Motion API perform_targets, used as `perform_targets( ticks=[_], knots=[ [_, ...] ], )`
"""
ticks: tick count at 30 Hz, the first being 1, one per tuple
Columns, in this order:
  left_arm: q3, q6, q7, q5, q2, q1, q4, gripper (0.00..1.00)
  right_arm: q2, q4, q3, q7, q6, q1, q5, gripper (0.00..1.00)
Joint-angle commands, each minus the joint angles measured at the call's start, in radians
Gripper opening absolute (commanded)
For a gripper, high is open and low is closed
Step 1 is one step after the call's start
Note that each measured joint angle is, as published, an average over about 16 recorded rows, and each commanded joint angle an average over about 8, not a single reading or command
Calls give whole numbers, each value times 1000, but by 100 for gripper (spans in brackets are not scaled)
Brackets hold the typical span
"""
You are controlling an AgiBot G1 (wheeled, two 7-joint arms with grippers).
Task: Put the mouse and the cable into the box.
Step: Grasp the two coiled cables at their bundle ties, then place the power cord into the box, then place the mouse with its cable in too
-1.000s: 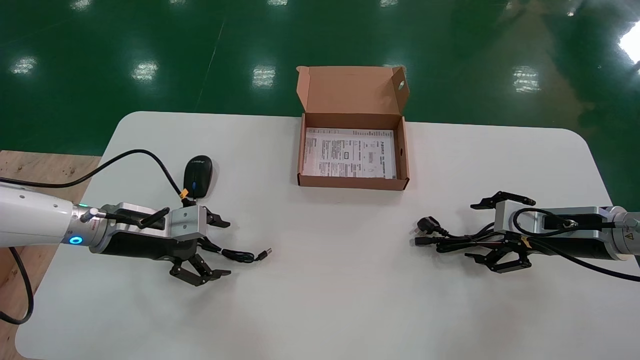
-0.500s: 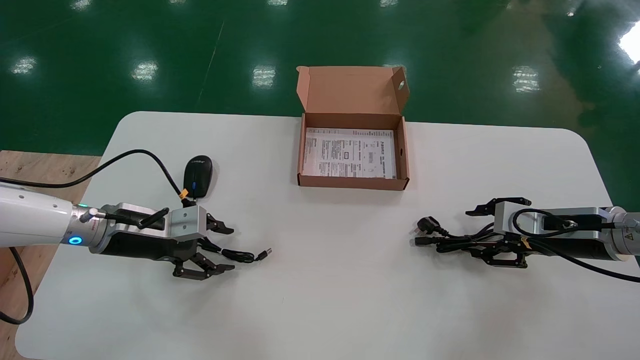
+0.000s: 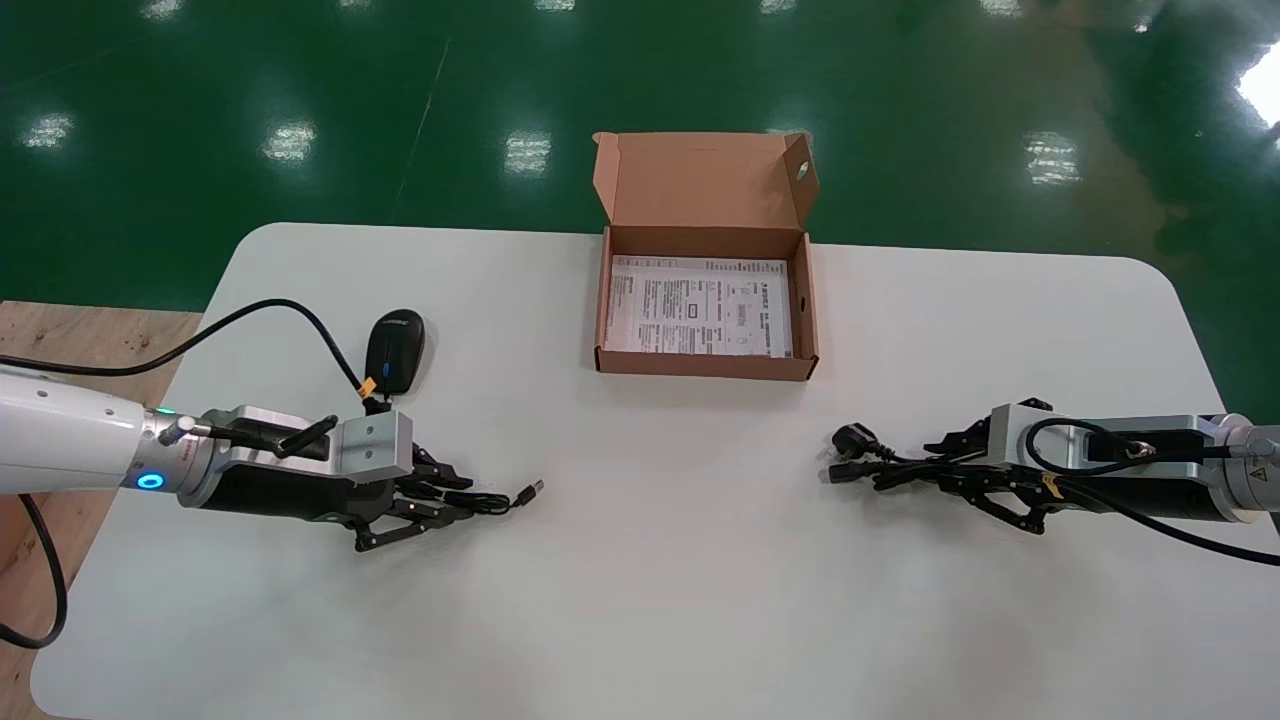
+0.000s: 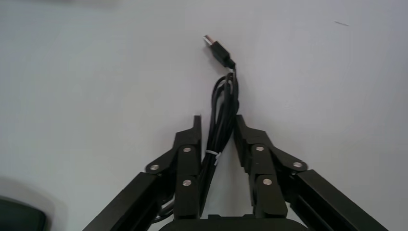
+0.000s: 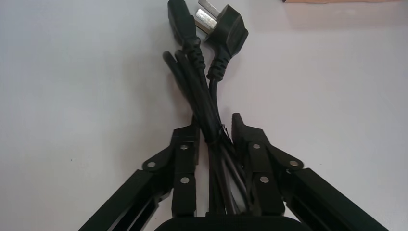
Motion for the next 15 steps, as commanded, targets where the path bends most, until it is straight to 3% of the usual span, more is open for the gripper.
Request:
perform_targets(
  ticks=[1,9,15],
  knots=[
    [0,0,0,0,0,0,0,0,0,0,0,0,0,0,0,0],
    [-6,15,-3,-9,-5,-17,-8,0,4,6,1,-2,-7,9,2,0],
    [-18,86,-22,-26,-30,-110,-59,0,32,51,10,1,-53,83,14,0]
  ],
)
